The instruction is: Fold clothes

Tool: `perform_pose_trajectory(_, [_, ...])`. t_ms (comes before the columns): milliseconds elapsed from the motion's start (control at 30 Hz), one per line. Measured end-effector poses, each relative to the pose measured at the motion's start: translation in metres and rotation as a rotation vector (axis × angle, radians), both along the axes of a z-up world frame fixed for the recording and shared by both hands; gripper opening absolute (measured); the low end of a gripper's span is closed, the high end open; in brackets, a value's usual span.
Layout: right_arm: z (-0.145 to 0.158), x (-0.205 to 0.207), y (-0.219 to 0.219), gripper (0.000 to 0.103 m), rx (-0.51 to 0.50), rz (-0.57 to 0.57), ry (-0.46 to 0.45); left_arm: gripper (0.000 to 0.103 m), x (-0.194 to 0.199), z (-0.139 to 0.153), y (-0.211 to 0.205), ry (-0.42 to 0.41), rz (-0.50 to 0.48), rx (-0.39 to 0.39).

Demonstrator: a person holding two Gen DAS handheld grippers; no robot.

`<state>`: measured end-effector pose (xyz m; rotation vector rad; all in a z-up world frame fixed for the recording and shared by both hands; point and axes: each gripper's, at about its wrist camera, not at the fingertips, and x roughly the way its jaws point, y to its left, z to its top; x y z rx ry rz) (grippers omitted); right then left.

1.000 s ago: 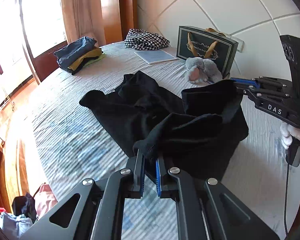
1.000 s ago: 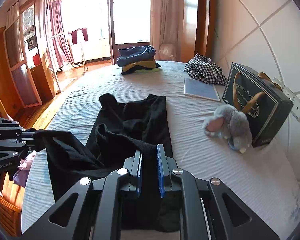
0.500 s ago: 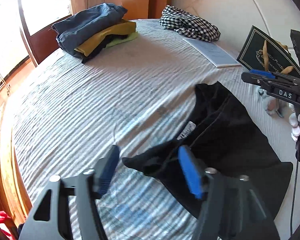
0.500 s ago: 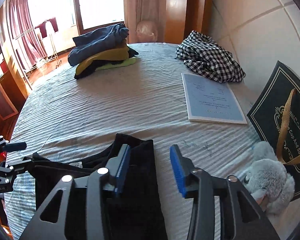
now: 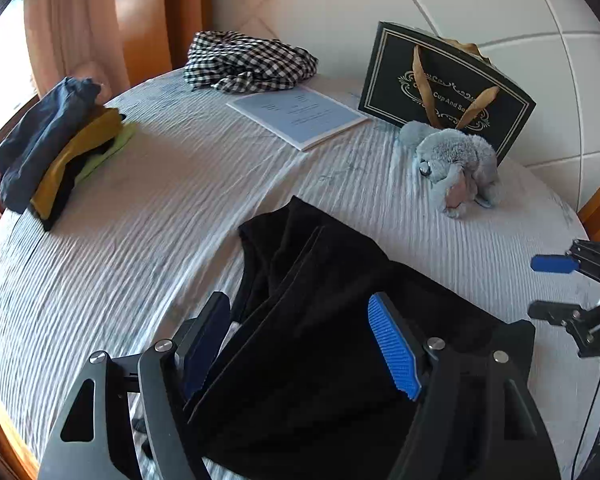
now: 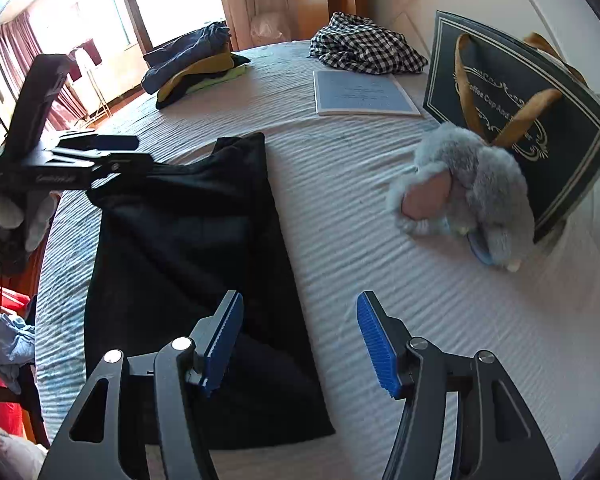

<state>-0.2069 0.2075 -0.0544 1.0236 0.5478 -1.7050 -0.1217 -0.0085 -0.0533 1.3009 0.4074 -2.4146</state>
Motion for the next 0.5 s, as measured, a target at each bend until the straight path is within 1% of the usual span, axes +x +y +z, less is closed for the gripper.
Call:
perform_pose_trajectory(100, [-0.006,0.004,0.029,0.059,0.016,-0.049,-0.032,0.073,-0.038,-0.014,0.001,-0.037,-0.048,-0.017])
perform_pose_trajectory(167, [-0.013,0.005,0.045,0.060,0.031,-0.089,-0.049,0.073,-0.054,-0.026,-0.001,-0.073,-0.059,-0.032])
perform_pose_trajectory(233, [-0.021,0.005,0.058,0.060,0.043,-0.129,-0.074,0.071,-0.061,-0.038,-0.005,-0.102,-0.072,-0.008])
perform_pose_trajectory(300, [-0.029,0.005,0.071,0.060,0.056,-0.170,-0.099,0.005,-0.068,-0.050,-0.008,-0.131,-0.086,0.016])
perform_pose_trajectory(333, [-0.032,0.006,0.076,0.060,0.058,-0.190,-0.105,0.003,-0.066,-0.044,-0.008,-0.111,-0.082,-0.003])
perform_pose_trajectory(400, [-0.035,0.006,0.085,0.060,0.054,-0.225,-0.117,0.003,-0.061,-0.033,-0.007,-0.070,-0.074,-0.043])
perform_pose_trajectory(433, [-0.036,0.006,0.089,0.060,0.048,-0.240,-0.123,0.003,-0.060,-0.022,-0.009,-0.043,-0.069,-0.064])
perform_pose_trajectory(500, [-0.035,0.004,0.091,0.060,0.044,-0.255,-0.117,0.003,-0.067,-0.009,-0.019,-0.030,-0.039,-0.107])
